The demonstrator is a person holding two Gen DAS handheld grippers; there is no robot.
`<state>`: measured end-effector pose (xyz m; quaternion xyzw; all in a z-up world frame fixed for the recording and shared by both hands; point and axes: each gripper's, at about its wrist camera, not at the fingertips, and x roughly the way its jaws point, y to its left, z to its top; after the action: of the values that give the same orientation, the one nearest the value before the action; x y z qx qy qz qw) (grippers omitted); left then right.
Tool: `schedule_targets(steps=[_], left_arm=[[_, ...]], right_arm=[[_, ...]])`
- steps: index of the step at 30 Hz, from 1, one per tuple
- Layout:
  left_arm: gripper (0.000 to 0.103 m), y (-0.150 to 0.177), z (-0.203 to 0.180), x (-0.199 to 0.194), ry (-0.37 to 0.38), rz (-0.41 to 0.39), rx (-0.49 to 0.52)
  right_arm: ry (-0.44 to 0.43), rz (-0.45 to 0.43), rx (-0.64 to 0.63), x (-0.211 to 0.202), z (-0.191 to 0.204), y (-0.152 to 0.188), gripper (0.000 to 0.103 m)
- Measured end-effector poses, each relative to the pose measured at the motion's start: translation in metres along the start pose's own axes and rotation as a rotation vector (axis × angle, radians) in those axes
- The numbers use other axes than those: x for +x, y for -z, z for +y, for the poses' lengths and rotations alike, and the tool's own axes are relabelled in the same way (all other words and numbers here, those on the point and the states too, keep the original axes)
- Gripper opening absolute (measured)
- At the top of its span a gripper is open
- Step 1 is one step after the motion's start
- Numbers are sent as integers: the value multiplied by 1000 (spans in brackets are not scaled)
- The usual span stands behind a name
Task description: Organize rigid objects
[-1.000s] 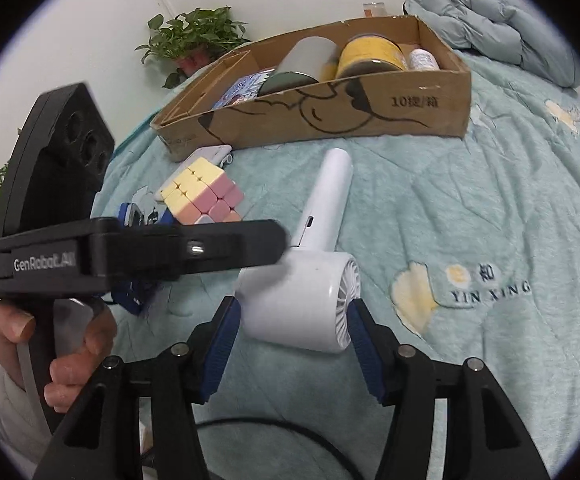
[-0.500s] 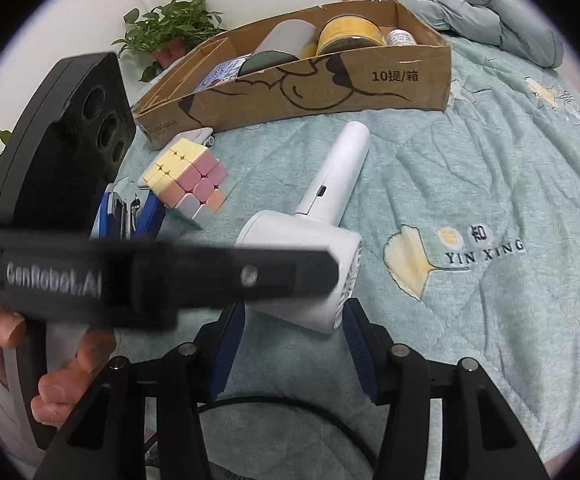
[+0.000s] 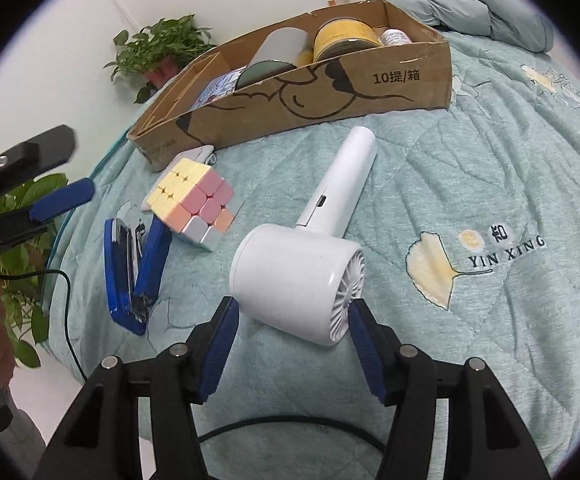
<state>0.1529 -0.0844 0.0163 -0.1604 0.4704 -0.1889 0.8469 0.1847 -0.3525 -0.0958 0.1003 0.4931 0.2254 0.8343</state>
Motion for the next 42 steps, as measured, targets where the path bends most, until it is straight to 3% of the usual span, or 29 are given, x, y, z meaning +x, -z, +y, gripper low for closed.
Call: schedule_targets(steps=[2, 4, 6, 7, 9, 11, 15, 20, 22, 24, 26, 34, 37, 39, 42], left_arm=[[73, -4, -7, 27, 40, 68, 1], [61, -9, -20, 60, 79, 129, 25], [59, -10, -34, 87, 112, 194, 60], [53, -10, -40, 100, 119, 223, 81], [52, -8, -50, 125, 81, 287, 126], [42, -7, -54, 147, 45, 350, 159], [38, -2, -45, 164, 62, 427, 108], [34, 4, -25, 163, 130, 458, -26], [33, 3, -18, 161, 177, 483, -64], [32, 3, -18, 162, 179, 489, -49], [32, 4, -20, 162, 176, 495, -42], [33, 3, -30, 167, 194, 503, -9], [33, -1, -36, 175, 159, 498, 21], [32, -2, -35, 183, 153, 504, 24], [28, -5, -36, 184, 132, 486, 43]], right_arm=[[12, -13, 6, -3, 3, 0, 57], [10, -19, 9, -6, 4, 0, 57], [0, -17, 26, -9, 2, 3, 58], [-3, -19, 40, -10, 0, 4, 58], [-1, -23, 62, -12, -4, 7, 65], [-8, -32, 69, -12, -4, 8, 73], [-3, -55, 60, -13, 2, 9, 79], [11, -72, 19, -10, 9, 6, 81], [65, -92, -4, -13, 10, 8, 81], [74, -57, -12, -9, 4, 9, 81], [27, -32, 32, -6, -6, 10, 81], [79, -31, -43, -12, 1, 7, 80], [82, -15, -58, -10, 3, 5, 76], [62, -7, -58, -9, 8, 5, 65], [92, -10, -80, -4, 21, 2, 65]])
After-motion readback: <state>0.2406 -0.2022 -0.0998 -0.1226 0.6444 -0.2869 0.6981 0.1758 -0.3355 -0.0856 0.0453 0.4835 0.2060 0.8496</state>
